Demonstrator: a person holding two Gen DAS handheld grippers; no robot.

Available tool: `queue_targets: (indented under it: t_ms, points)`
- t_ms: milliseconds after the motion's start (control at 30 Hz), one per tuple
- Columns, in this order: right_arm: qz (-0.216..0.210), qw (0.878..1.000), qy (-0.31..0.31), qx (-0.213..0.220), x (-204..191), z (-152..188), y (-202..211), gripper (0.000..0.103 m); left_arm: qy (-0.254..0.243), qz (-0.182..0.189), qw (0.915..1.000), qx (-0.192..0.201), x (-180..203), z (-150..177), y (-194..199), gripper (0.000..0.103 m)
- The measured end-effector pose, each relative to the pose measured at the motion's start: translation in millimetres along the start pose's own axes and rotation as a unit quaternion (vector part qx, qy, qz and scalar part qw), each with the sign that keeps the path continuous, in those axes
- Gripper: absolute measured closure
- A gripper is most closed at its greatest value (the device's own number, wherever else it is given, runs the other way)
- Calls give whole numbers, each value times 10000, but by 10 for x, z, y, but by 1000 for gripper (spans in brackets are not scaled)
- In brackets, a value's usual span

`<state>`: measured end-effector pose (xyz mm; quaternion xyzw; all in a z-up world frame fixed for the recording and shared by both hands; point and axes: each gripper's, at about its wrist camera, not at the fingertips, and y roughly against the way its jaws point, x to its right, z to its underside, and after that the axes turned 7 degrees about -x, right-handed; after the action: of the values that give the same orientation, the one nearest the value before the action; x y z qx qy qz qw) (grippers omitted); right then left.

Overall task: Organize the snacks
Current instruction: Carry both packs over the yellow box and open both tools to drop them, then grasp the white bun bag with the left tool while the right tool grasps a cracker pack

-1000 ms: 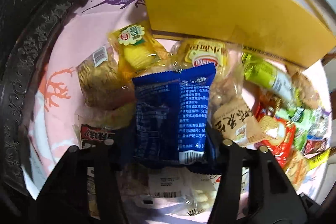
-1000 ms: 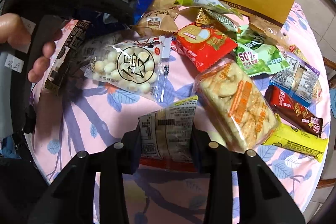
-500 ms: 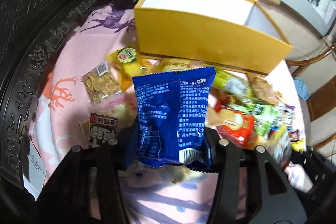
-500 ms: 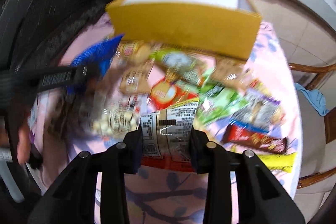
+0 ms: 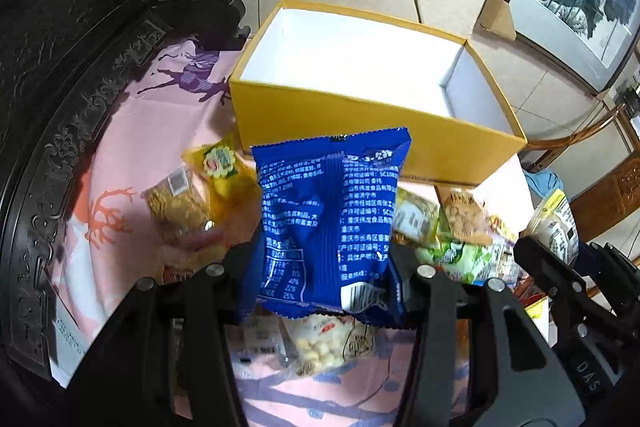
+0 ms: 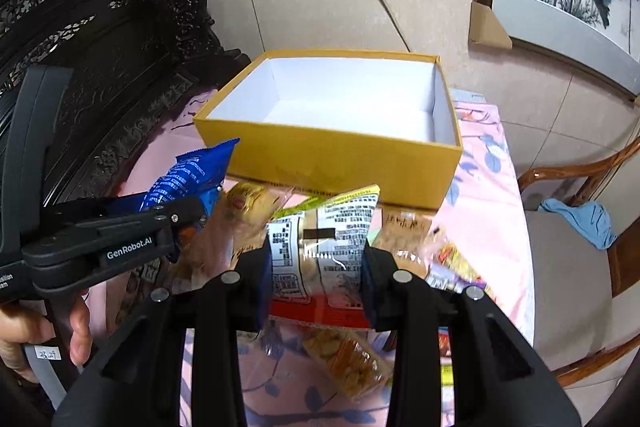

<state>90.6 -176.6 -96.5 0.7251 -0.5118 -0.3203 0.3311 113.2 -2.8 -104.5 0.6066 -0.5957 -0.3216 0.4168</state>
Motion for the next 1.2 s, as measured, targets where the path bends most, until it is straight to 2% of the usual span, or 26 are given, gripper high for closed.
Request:
queue_targets:
  t_ms: [167, 300, 433, 500, 533, 567, 600, 633, 733, 867, 967, 1033, 1100, 1200]
  points:
    - [51, 10000, -1, 60, 69, -420, -144, 67, 35, 25, 9999, 135, 36, -412, -41, 53]
    - [54, 9997, -197, 153, 220, -916, -297, 67, -39, -134, 9995, 295, 110, -1009, -178, 53]
    - [85, 9992, -328, 217, 331, -1326, -438, 67, -89, -221, 9994, 253, 152, -1415, -348, 52]
    - [147, 9988, -361, 290, 370, -1497, -502, 65, -39, -231, 9995, 209, 151, -1587, -439, 47]
    - [189, 9986, -375, 322, 390, -1569, -534, 62, 16, -248, 9994, 226, 139, -1656, -471, 43]
    - [262, 9986, -369, 286, 405, -1645, -585, 56, 85, -272, 9992, 270, 119, -1724, -489, 22]
    - [365, 9984, -348, 236, 418, -1712, -645, 36, 171, -315, 9987, 362, 99, -1782, -486, 2]
    - [436, 9982, -346, 232, 434, -1752, -681, 22, 217, -357, 9982, 438, 86, -1823, -476, 2]
    - [503, 9979, -333, 231, 464, -1800, -727, 4, 0, -387, 9991, 180, 101, -1965, -510, 2]
    - [478, 9978, -463, 57, 511, -1712, -712, 3, 15, -410, 9989, 228, 46, -1863, -434, 2]
    - [278, 9990, -354, -58, 446, -1501, -569, 3, 101, -440, 9988, 164, -71, -1567, -300, 2]
    - [200, 9996, -115, -147, 391, -1252, -461, 3, 136, -499, 9985, 167, -125, -1291, -207, 2]
    - [91, 9990, 185, -397, 332, -844, -378, 3, 110, -586, 9981, 129, -206, -893, -136, 2]
    - [36, 9938, 642, -911, 236, -58, -371, 3, -73, -615, 9979, -188, -305, -200, -161, 2]
